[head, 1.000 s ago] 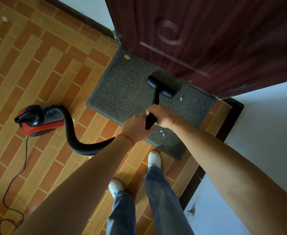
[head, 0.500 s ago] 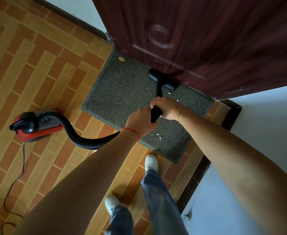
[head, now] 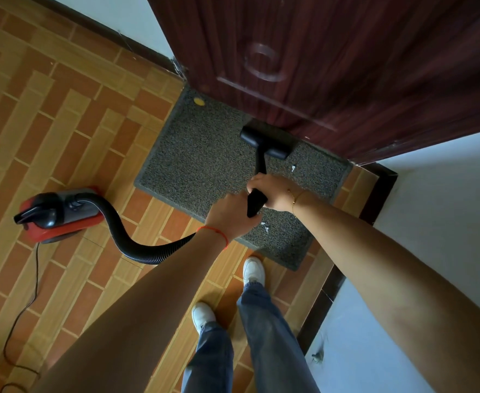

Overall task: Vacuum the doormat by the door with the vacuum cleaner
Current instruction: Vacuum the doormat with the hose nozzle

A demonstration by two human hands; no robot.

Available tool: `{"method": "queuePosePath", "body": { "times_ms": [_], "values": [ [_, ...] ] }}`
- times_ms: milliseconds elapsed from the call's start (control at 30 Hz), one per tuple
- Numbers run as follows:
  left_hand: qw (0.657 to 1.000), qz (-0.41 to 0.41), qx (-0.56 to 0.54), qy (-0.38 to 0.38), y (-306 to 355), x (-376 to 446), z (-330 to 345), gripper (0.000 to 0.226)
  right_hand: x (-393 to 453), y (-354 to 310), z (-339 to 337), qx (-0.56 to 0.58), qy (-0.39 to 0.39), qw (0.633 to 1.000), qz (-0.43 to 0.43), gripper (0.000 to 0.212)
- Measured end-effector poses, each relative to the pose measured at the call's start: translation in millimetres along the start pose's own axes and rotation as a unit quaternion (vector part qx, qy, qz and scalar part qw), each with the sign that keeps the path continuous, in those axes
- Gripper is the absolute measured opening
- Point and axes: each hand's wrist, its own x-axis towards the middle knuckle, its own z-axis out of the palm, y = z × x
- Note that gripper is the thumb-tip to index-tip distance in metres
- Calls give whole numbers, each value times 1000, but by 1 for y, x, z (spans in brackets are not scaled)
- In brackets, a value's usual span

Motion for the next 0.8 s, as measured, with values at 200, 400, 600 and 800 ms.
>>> {"method": "queuePosePath", "body": {
  "times_ms": [200,400,600,800],
  "values": [
    [1000,5,-9,-13,-27,-31,10,18,-7,-34,27,21,7,1000,-9,22],
    [1000,-3,-12,-15,-57,-71,28,17,-12,-74,62,14,4,1000,2,24],
    [999,-11,-14,-28,-85,-107,49,18,-21,-111,97,19,5,1000,-2,21],
    [999,-2,16,-43,-120,-152,68,21,-31,-160,137,22,10,1000,8,14]
  ]
}}
